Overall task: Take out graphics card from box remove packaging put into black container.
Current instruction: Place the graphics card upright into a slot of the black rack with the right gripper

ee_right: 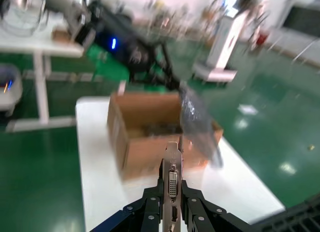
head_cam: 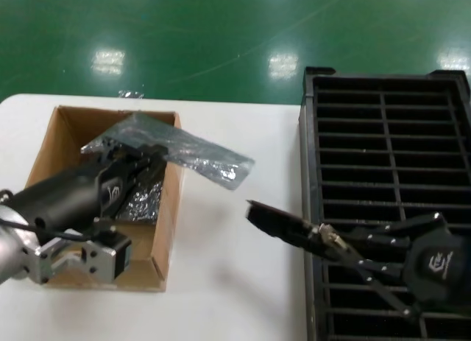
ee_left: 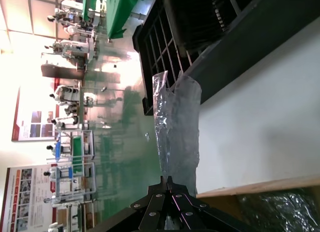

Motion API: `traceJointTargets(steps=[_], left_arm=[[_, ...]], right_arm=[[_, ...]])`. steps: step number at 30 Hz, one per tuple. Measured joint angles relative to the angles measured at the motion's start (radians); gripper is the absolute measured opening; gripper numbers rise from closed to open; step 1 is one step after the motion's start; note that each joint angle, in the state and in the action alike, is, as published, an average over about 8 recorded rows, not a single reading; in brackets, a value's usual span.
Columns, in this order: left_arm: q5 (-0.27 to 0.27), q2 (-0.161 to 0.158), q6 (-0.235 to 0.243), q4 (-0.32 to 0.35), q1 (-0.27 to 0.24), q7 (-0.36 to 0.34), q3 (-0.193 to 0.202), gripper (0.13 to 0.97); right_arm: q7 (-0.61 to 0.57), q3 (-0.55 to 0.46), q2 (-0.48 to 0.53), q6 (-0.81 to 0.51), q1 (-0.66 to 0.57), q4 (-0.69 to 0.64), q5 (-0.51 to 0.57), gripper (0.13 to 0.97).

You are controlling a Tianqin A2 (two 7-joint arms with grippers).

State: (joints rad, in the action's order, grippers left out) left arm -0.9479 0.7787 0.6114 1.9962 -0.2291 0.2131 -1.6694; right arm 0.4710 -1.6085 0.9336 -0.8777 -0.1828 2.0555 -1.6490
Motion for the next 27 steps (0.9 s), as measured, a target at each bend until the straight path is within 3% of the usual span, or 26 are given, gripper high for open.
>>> traceJointTargets(steps=[8, 16, 22, 27], left_arm=[[0.000, 0.000, 0.000, 0.000, 0.000, 0.000, 0.000, 0.139], [0.000, 0.000, 0.000, 0.000, 0.000, 0.000, 0.000, 0.139], [0.000, 0.000, 0.000, 0.000, 0.000, 0.000, 0.000, 0.139], [0.000, 0.000, 0.000, 0.000, 0.000, 0.000, 0.000, 0.139]], right_arm=[[0.185, -0.115, 0.033, -0.282, -0.348, -0.013, 0.137, 0.188], [0.238, -0.281, 0.010, -0.576, -0.679, -0.076, 0.133, 0.188], [0.217, -0.451, 0.032, -0.668, -0.862, -0.140, 0.101, 0.188], [0.202, -0.518, 0.044, -0.685, -0.929, -0.167, 0.101, 0.188]])
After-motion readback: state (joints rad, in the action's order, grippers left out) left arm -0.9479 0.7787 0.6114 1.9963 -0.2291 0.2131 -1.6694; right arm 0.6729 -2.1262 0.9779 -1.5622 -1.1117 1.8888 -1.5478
